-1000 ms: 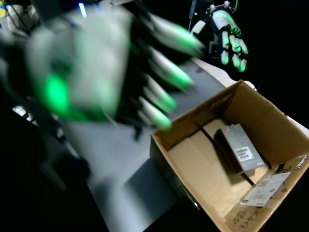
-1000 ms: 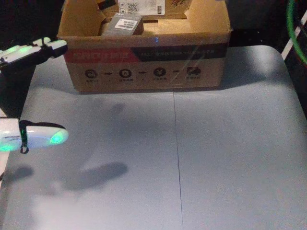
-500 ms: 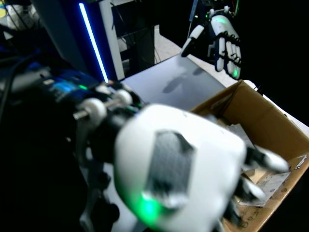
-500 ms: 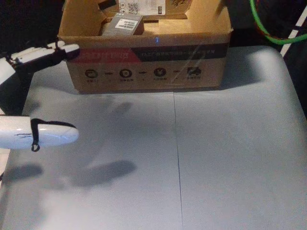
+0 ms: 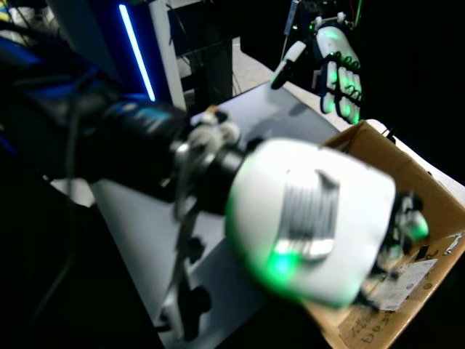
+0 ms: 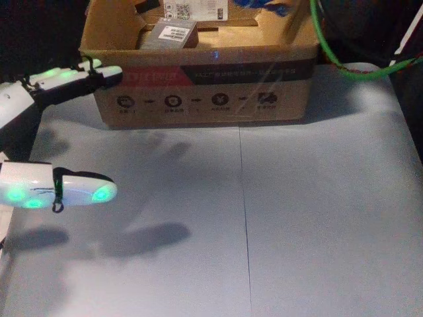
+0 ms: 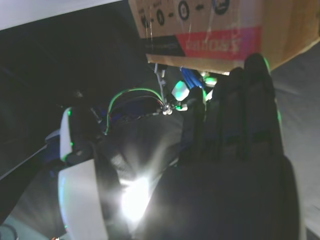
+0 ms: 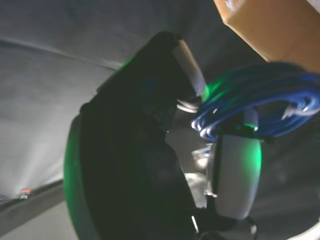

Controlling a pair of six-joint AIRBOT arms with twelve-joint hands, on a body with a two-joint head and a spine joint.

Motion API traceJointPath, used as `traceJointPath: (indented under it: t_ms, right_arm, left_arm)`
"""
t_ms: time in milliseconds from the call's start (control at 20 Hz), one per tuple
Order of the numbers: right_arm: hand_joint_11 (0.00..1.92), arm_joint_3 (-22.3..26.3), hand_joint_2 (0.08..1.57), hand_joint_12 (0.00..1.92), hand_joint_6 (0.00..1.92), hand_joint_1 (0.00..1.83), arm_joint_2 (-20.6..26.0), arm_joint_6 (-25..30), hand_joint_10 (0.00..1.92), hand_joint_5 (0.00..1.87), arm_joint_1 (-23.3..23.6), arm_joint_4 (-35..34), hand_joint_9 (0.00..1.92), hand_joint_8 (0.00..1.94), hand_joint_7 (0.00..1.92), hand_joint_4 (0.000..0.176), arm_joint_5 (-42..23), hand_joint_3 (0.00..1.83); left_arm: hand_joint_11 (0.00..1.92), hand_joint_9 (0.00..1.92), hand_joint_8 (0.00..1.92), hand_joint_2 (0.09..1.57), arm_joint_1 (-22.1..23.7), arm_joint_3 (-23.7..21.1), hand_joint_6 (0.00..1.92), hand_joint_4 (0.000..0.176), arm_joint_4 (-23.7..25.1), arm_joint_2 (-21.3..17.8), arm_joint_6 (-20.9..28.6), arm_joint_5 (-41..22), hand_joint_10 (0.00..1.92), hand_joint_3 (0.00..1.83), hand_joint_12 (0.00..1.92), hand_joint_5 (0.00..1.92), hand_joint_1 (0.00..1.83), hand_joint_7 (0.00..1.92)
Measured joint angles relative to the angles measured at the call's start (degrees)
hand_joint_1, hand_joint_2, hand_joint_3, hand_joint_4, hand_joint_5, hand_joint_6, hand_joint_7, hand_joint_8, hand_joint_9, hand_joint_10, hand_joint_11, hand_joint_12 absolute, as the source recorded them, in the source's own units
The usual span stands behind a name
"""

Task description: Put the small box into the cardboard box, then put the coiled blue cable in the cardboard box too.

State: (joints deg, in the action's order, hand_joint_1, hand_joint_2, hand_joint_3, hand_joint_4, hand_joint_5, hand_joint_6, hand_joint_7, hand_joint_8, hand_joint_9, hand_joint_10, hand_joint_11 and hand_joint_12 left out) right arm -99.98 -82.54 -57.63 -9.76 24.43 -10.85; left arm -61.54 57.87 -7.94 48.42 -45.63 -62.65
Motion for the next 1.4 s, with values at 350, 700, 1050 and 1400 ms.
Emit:
traceJointPath:
  t_ms: [350,700,1050,1400]
  right_arm:
    - [0.00,0.59,0.84,0.67,0.00,0.62,-0.04,0.02,0.00,0.00,0.22,2.01,0.00,0.00,0.00,0.176,-0.81,0.00]
    - [0.00,1.03,0.83,0.04,0.00,0.61,0.83,0.02,0.00,0.00,0.22,2.45,0.00,0.00,0.00,0.176,-0.55,0.00]
    - [0.00,16.31,0.87,0.00,0.00,0.55,16.70,-0.02,0.00,0.00,-6.03,-6.49,0.00,0.00,0.00,0.176,-13.70,0.01]
    - [0.00,33.94,0.82,0.00,0.00,0.66,32.70,-0.07,0.00,0.00,-27.87,-23.34,0.00,0.00,0.00,0.161,-42.40,0.00]
  left_arm:
    - [0.22,0.22,0.00,0.83,0.00,0.22,0.00,0.114,0.37,0.00,0.24,0.61,0.00,0.00,0.28,0.28,0.66,0.18]
    - [0.20,0.22,0.00,0.81,0.02,0.22,0.00,0.107,0.39,0.00,0.24,0.68,0.00,0.00,0.31,0.27,0.66,0.18]
    - [0.10,0.19,0.00,0.82,0.37,0.22,0.00,0.122,-0.85,-0.26,0.24,-0.79,0.01,0.00,0.41,0.26,0.67,0.16]
    - [0.04,0.19,0.00,0.79,-2.36,-1.53,0.00,0.125,-4.17,-2.51,0.24,-7.21,0.01,0.00,0.41,0.21,0.67,0.14]
